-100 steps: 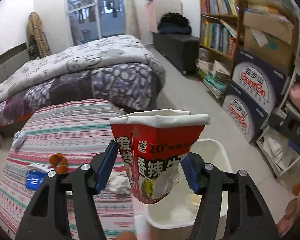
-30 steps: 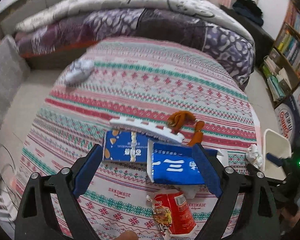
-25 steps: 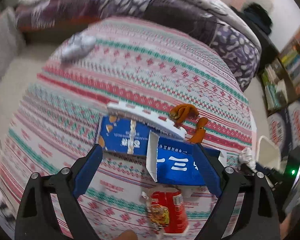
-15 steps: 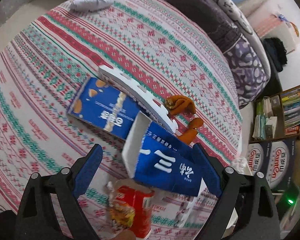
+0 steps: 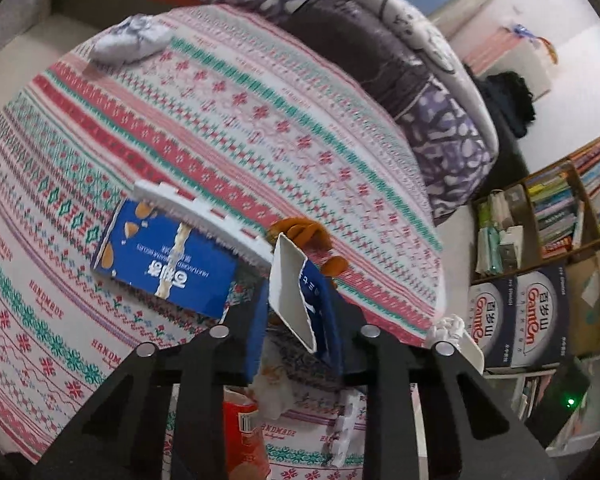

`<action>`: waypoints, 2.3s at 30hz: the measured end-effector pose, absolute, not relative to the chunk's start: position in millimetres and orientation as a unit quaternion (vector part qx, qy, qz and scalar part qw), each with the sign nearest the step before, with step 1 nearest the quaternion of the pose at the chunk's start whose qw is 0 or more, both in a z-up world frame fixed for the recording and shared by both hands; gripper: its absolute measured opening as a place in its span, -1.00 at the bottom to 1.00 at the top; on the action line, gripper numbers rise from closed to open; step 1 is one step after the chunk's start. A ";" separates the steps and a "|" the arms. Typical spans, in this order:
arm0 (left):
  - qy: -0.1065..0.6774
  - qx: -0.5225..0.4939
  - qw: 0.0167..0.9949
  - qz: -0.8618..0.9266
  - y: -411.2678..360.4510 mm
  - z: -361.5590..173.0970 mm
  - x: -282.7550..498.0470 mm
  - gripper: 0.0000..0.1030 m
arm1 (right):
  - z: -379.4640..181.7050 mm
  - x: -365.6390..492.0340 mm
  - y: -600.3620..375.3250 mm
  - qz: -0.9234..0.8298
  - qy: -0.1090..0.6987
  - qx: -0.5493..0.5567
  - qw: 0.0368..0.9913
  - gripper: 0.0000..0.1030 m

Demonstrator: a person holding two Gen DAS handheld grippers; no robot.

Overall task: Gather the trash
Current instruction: 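Carry the blue box to the bin and release it with the left tool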

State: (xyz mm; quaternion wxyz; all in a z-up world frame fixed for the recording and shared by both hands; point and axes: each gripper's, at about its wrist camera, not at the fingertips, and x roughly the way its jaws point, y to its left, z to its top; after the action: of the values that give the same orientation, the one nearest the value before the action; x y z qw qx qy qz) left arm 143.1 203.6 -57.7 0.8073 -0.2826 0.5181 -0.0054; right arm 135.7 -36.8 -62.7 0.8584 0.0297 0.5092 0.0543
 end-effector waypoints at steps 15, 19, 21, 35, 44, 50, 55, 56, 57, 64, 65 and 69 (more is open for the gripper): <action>0.430 -0.191 0.882 -0.011 193.6 -3.1 131.4 -0.60 | -22.7 122.2 -38.7 0.066 0.443 0.054 0.893 -0.36; 0.391 -0.144 0.909 -0.002 184.8 15.7 122.5 -0.61 | -13.7 118.4 -43.6 0.064 0.427 0.064 0.900 -0.36; 0.380 -0.128 0.916 0.003 180.4 20.8 121.1 -0.61 | -10.0 116.1 -46.4 0.062 0.419 0.066 0.903 -0.36; 0.331 -0.065 0.941 0.013 157.5 39.9 102.4 -0.62 | 4.2 101.7 -77.2 0.038 0.395 0.075 0.915 -0.36; 0.314 -0.039 0.949 -0.009 127.7 50.1 83.6 -0.62 | 12.6 86.1 -120.6 0.002 0.385 0.099 0.918 -0.36; 0.312 -0.026 0.949 -0.033 103.3 56.3 75.2 -0.62 | 11.1 77.3 -159.1 -0.033 0.393 0.124 0.910 -0.35; 0.319 -0.038 0.945 -0.064 80.2 60.0 71.1 -0.62 | 6.7 69.3 -190.5 -0.069 0.402 0.143 0.902 -0.26; 0.320 -0.039 0.944 -0.070 73.5 60.9 70.7 -0.62 | 5.9 67.8 -195.7 -0.074 0.402 0.147 0.901 -0.15; 0.320 -0.038 0.943 -0.077 64.7 62.0 69.8 -0.62 | 6.2 63.4 -203.4 -0.083 0.400 0.153 0.900 0.02; 0.324 -0.023 0.939 -0.117 8.4 62.5 64.2 -0.62 | 11.5 41.3 -245.4 -0.121 0.379 0.185 0.899 0.27; 0.326 -0.020 0.937 -0.124 -2.1 61.2 63.5 -0.62 | 11.8 38.4 -251.2 -0.126 0.377 0.190 0.898 0.28; 0.333 -0.011 0.932 -0.143 -33.2 56.4 60.7 -0.62 | 15.4 27.3 -275.6 -0.153 0.365 0.211 0.894 0.34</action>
State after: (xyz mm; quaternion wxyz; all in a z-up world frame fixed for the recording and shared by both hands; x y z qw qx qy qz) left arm 60.7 -33.2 56.4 0.9318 -0.0111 0.3334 -0.1433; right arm 27.3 -275.6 15.4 0.8938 0.2111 0.3651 -0.1526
